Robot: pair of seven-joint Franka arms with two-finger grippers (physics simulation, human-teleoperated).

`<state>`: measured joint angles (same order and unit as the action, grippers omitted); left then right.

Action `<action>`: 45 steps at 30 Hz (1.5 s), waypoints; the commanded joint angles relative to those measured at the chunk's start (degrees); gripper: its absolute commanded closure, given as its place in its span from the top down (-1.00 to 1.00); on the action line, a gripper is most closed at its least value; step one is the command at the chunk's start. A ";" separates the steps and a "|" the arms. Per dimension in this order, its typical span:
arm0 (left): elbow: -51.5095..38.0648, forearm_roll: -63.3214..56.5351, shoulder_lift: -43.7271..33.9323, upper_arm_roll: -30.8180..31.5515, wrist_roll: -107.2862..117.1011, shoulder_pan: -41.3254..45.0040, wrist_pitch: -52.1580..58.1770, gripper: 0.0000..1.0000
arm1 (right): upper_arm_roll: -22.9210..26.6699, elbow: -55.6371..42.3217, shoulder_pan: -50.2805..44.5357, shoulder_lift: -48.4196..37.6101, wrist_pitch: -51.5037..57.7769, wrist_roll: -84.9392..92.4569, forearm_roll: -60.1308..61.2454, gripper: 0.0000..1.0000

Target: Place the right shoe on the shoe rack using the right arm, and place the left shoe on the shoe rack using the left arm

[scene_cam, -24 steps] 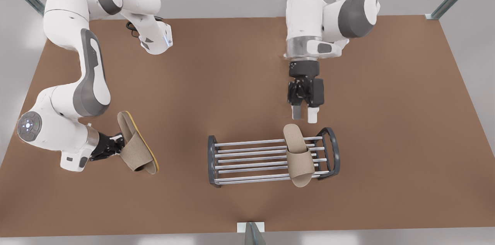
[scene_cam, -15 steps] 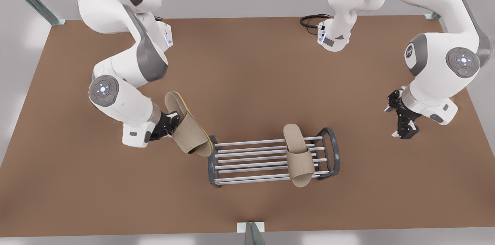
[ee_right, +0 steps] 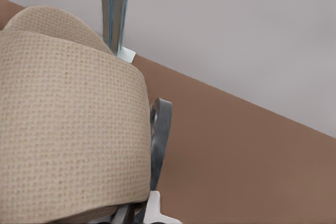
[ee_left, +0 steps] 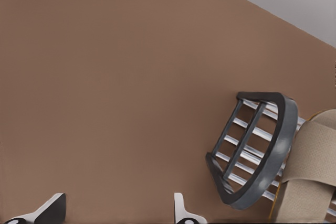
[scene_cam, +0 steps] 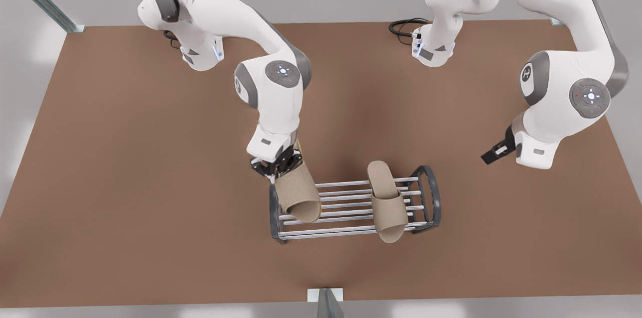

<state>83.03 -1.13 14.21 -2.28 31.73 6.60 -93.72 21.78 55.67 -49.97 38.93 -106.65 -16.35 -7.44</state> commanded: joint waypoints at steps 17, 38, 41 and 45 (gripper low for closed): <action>0.20 -0.02 0.20 -0.01 -43.42 -1.07 1.08 1.00 | 15.22 -0.03 -13.13 12.75 -12.70 -38.40 -0.47 -0.57; 0.64 0.16 0.82 -0.01 -43.59 -1.51 1.08 1.00 | 15.14 0.32 -14.98 17.50 -15.95 -40.86 -0.91 0.14; 0.73 0.16 0.82 -0.01 -43.51 -1.51 1.08 1.00 | 15.14 0.49 -14.89 17.50 -16.65 -40.86 -1.00 1.00; 0.64 0.16 0.73 -0.01 -43.51 -1.42 1.08 1.00 | 14.52 0.76 -14.54 16.53 -17.01 -39.55 -0.56 1.00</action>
<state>83.71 -0.93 15.00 -2.27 -8.23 5.19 -92.70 36.04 56.44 -64.53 55.18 -122.63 -53.25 -8.98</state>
